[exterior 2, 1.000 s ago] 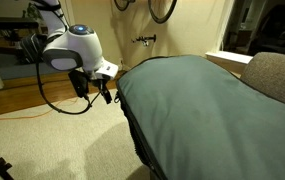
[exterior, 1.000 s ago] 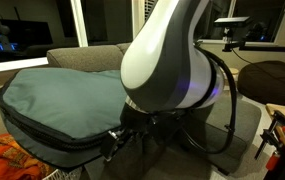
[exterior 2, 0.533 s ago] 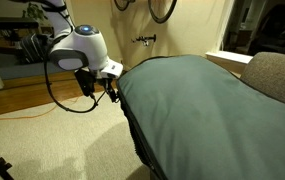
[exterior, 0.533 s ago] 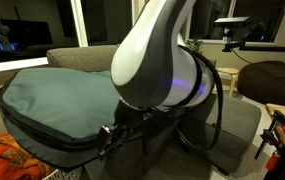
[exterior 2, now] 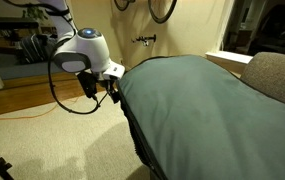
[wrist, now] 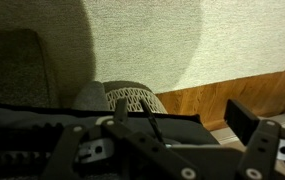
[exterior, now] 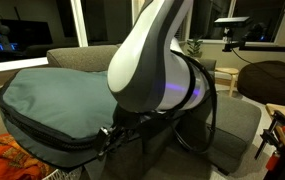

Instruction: Close the zip on the green bag

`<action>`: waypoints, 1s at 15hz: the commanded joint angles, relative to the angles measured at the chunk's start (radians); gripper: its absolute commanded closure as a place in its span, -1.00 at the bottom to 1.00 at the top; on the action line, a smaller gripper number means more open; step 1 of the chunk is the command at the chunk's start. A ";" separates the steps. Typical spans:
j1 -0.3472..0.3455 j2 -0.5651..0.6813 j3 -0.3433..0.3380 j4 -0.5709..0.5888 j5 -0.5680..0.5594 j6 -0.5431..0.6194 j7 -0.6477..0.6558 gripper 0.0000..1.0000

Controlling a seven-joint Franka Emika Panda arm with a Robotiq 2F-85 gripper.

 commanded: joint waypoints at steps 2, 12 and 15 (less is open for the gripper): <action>0.022 0.007 -0.028 0.015 -0.007 -0.019 0.006 -1.00; 0.015 0.005 -0.019 0.007 0.000 -0.003 0.000 -1.00; 0.005 0.021 -0.008 0.017 -0.004 -0.005 -0.007 -1.00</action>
